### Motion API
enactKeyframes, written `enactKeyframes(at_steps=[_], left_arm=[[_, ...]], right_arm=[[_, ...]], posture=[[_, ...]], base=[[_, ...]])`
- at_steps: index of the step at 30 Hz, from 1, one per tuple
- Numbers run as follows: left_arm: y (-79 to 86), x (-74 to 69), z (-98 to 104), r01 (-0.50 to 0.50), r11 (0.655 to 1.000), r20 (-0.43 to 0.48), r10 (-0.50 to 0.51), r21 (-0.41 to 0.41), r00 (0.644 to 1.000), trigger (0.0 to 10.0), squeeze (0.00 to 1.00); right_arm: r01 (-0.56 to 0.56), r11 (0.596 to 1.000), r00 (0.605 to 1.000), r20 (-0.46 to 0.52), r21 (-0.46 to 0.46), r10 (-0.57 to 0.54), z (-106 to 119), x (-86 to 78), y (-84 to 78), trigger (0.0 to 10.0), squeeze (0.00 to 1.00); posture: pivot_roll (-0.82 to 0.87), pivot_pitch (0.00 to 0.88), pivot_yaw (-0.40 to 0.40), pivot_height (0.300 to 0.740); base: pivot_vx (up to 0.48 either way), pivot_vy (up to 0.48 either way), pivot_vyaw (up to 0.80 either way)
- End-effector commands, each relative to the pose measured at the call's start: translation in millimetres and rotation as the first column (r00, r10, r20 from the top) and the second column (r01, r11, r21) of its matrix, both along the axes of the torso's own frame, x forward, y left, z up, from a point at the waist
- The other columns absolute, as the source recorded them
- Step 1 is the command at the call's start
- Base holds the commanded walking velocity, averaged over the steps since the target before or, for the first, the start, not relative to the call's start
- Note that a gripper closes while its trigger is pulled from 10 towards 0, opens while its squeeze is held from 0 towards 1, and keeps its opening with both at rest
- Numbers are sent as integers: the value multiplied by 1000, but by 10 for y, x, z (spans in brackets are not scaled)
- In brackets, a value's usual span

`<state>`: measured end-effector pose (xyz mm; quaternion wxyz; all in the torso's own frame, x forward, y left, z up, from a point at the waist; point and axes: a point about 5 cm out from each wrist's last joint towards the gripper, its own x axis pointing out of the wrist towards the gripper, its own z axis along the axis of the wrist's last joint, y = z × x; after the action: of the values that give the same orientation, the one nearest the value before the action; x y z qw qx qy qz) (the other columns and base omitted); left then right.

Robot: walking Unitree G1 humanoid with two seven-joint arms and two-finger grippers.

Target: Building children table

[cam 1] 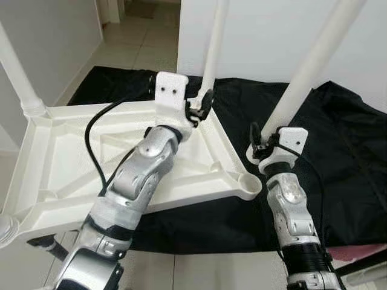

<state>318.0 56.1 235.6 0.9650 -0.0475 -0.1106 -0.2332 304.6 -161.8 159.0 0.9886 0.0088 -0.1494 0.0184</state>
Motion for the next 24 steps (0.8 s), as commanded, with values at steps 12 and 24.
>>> enactKeyframes(at_steps=[12, 24], left_arm=[[-117, -233, -158, 269, 957, 28, -274, 113, 961, 10000, 0], [-21, -362, -575, 290, 899, -39, -294, 329, 955, 10000, 0]], right_arm=[[-47, 999, 999, 22, -14, 48, -21, -113, -72, 10000, 0], [-162, 987, 987, -24, -19, 161, -186, -249, -81, 10000, 0]], posture=[[-1, 14, -47, 740], [1, 26, -41, 740]], base=[[0, 0, 0], [0, 0, 0]])
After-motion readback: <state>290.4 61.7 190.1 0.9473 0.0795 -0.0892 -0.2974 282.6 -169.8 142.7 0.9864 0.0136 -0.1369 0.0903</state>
